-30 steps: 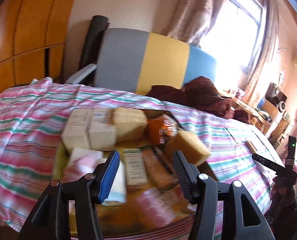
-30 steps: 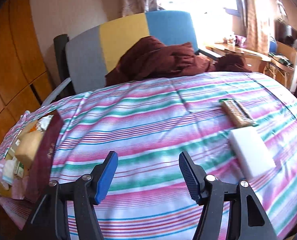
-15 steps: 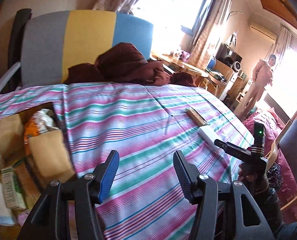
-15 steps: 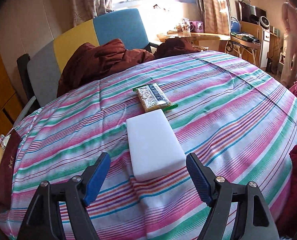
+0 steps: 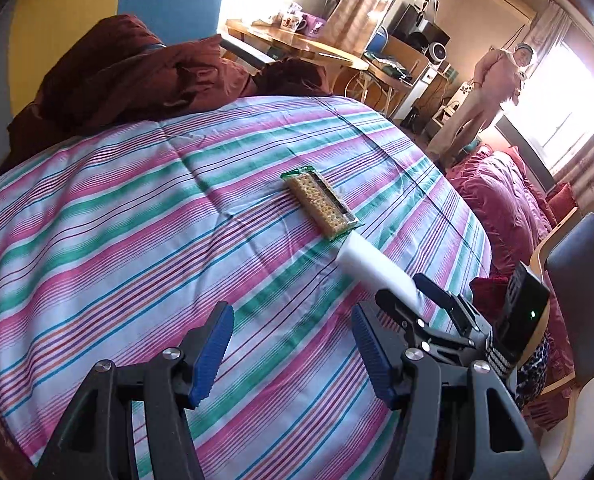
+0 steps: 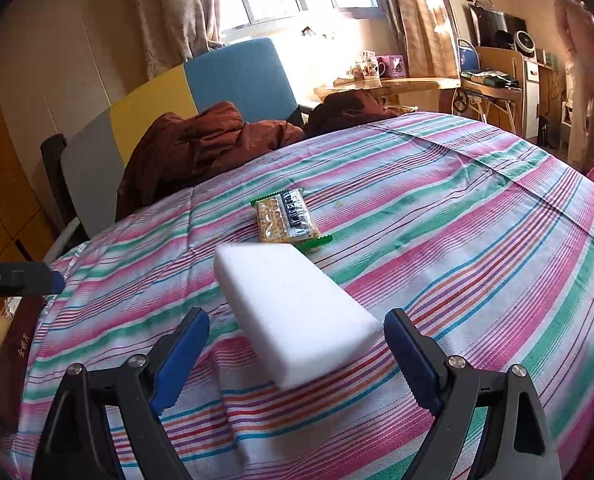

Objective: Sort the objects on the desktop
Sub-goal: 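Grasp the second green-wrapped cracker pack with the left tool, then grasp the white melamine block with the right tool while the left tool holds the crackers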

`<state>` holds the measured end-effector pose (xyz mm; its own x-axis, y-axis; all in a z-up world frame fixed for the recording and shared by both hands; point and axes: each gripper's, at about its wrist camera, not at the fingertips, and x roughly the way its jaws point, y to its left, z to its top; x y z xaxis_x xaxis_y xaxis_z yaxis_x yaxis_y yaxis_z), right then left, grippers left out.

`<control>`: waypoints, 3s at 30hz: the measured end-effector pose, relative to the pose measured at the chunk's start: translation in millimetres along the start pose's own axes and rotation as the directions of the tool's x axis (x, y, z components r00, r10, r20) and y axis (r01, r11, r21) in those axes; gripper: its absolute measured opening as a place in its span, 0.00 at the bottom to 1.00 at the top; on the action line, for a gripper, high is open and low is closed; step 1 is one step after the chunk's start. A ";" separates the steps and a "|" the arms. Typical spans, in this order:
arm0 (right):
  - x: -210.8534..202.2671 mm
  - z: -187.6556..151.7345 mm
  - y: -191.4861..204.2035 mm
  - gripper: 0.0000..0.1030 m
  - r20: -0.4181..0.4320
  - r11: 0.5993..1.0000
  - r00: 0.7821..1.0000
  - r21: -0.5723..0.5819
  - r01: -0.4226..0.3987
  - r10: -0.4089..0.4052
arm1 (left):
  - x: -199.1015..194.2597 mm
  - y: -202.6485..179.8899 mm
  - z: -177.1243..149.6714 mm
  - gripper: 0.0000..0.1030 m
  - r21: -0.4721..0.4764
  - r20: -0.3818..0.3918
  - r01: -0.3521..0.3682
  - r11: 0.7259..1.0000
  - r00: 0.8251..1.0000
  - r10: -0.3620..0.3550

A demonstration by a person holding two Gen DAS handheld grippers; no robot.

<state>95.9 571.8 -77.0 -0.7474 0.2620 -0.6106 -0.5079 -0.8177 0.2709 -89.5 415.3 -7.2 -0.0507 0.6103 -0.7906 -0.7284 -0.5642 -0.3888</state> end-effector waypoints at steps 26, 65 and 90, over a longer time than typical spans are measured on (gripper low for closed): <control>7.5 -2.4 -13.9 0.87 0.017 0.986 0.988 0.074 -0.152 0.151 | 171.9 -63.4 103.1 0.82 -0.009 -0.251 -0.137 0.991 0.959 0.130; 14.9 2.0 13.3 0.88 -0.116 0.987 0.985 -0.091 -0.135 0.124 | 30.5 57.6 -17.5 0.51 0.065 -0.190 -0.208 0.976 0.957 0.217; 31.1 10.0 42.4 0.62 -0.209 0.939 0.977 -0.343 -0.027 -0.048 | 33.7 49.0 -35.0 0.47 0.106 -0.047 -0.212 0.972 0.975 0.218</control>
<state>46.8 550.4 -77.1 -0.6159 0.1882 -0.7650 -0.3102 -0.9505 0.0159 -103.0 388.8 -69.4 -0.1761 0.4461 -0.8775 -0.7692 -0.6186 -0.1602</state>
